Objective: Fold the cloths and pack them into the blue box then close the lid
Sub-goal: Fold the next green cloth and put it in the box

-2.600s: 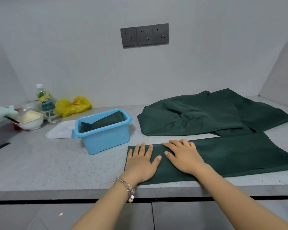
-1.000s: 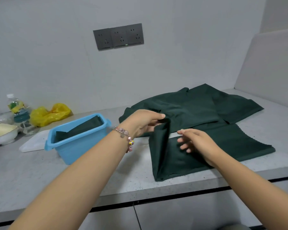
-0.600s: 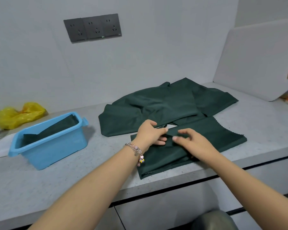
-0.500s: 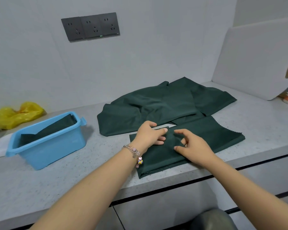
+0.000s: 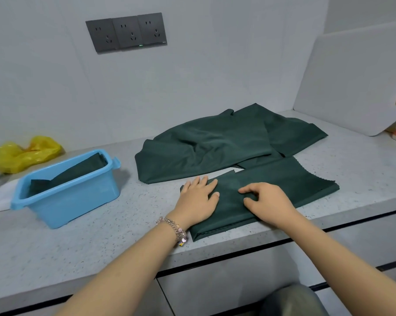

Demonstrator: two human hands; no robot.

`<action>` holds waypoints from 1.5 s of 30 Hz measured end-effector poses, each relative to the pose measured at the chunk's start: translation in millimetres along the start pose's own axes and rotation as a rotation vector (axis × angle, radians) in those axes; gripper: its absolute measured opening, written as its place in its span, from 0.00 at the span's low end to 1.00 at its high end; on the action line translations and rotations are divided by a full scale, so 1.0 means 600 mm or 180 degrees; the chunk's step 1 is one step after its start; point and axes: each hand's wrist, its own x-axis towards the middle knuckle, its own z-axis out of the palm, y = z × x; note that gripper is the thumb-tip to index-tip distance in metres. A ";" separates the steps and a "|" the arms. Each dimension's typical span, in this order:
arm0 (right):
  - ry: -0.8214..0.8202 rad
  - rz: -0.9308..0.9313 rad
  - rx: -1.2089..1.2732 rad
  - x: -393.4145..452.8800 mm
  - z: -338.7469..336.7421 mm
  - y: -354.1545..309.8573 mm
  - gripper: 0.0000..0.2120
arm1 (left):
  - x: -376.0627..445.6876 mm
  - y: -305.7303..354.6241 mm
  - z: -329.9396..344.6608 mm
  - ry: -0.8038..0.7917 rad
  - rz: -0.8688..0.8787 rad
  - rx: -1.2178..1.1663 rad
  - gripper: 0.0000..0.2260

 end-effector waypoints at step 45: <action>-0.0293 0.0583 0.1223 0.089 0.038 -0.112 0.05 | -0.057 -0.045 -0.088 0.0887 -0.1536 -0.2482 0.09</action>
